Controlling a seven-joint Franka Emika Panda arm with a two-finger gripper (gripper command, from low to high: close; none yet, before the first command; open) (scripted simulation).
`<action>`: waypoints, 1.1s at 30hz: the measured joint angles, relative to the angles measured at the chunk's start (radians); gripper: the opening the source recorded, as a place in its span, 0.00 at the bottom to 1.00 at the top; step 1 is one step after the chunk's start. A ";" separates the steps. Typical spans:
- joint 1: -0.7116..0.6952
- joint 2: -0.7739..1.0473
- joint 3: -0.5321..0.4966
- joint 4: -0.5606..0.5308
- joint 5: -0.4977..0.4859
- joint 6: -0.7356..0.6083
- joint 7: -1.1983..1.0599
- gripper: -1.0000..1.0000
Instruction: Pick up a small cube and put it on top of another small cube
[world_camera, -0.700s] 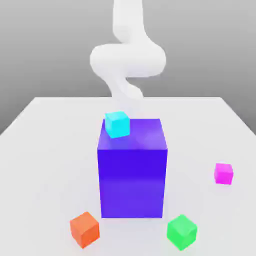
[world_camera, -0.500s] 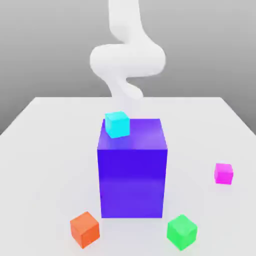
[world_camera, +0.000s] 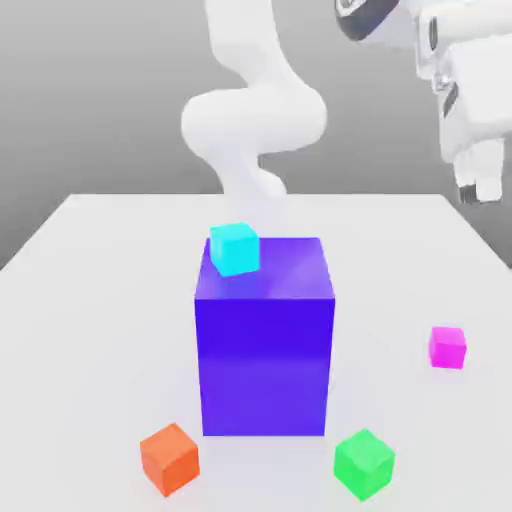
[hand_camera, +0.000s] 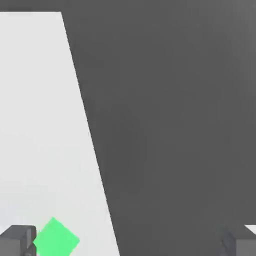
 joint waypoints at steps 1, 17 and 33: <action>0.023 0.019 -0.004 -0.011 -0.005 0.012 -0.041 0.50; 0.304 0.317 0.065 -0.187 0.056 0.211 -0.799 0.50; 0.424 0.646 0.019 -0.192 0.021 0.465 -0.981 0.00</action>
